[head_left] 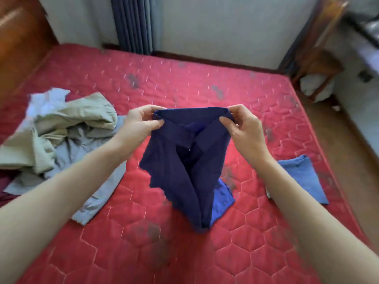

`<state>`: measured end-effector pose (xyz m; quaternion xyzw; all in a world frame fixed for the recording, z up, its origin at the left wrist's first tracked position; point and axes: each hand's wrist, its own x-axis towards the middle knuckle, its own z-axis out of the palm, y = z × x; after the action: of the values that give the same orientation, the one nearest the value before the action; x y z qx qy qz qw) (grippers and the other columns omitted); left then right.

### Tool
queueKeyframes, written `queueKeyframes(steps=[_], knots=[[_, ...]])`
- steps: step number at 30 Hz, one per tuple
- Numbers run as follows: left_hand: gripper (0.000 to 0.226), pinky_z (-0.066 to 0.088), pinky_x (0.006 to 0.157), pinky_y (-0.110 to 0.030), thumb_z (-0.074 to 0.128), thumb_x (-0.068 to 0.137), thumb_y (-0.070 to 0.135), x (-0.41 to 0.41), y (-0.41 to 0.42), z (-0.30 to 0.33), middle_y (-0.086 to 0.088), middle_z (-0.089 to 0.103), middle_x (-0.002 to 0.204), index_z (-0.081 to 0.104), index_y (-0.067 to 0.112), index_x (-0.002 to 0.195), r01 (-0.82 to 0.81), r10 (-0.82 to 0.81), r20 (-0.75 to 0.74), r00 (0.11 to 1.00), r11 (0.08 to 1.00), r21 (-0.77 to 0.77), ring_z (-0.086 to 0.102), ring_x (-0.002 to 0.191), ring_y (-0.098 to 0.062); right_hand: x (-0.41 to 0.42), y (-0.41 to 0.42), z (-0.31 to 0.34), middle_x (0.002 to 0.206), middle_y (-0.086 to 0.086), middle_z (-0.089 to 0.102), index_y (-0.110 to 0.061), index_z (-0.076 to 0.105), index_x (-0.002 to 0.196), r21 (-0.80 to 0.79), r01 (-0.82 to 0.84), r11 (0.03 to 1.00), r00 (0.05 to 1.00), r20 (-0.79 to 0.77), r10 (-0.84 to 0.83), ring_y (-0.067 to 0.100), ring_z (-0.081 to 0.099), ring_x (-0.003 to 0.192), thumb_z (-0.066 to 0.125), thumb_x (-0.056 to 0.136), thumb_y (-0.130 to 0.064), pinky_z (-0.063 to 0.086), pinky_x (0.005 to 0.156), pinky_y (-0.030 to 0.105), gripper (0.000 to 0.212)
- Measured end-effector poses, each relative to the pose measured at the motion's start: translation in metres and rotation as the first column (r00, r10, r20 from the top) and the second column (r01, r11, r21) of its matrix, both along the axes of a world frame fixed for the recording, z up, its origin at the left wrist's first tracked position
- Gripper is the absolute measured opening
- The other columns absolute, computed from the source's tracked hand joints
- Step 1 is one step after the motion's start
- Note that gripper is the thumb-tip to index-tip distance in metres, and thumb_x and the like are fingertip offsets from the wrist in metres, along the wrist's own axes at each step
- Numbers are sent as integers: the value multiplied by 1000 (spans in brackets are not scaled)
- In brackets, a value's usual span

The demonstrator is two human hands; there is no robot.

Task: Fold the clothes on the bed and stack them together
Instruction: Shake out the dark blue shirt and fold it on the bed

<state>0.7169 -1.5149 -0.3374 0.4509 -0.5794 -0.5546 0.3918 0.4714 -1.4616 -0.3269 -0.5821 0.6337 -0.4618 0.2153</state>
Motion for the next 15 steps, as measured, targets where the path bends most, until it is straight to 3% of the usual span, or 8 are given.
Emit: queueKeyframes(steps=[2, 6, 11, 15], knots=[[32, 50, 82, -25, 55, 90, -8, -10, 6, 57, -3, 68, 95, 66, 20, 100, 1, -3, -9, 1000, 994, -113, 61, 87, -13, -11, 5, 62, 77, -15, 62, -19, 60, 93, -102, 8, 995, 1000, 2, -8, 0, 55, 70, 64, 87, -6, 45, 69, 17, 15], [39, 53, 83, -23, 54, 90, -10, -29, 13, 161, 8, 70, 93, 66, 26, 99, 2, -18, -46, 999, 946, -324, 64, 89, -9, -26, 17, 169, 82, -11, 64, -22, 60, 93, -250, 4, 968, 1000, -23, -11, 9, 60, 78, 64, 88, -7, 48, 74, 25, 16], [41, 52, 79, -18, 54, 89, -10, -43, 24, 270, 13, 71, 90, 67, 27, 99, -31, -5, -69, 998, 856, -516, 65, 86, -4, -43, 44, 280, 81, -18, 65, -30, 63, 92, -449, 18, 893, 995, -78, -60, 1, 59, 75, 69, 86, -17, 44, 70, 15, 15], [8, 41, 65, -15, 62, 90, 9, -48, 32, 282, 6, 67, 74, 67, 15, 90, -60, 261, 215, 941, 754, -655, 63, 74, -17, -42, 64, 308, 78, -26, 65, -41, 60, 86, -468, 52, 882, 983, -130, -127, -4, 59, 71, 71, 85, -21, 41, 65, 6, 23]])
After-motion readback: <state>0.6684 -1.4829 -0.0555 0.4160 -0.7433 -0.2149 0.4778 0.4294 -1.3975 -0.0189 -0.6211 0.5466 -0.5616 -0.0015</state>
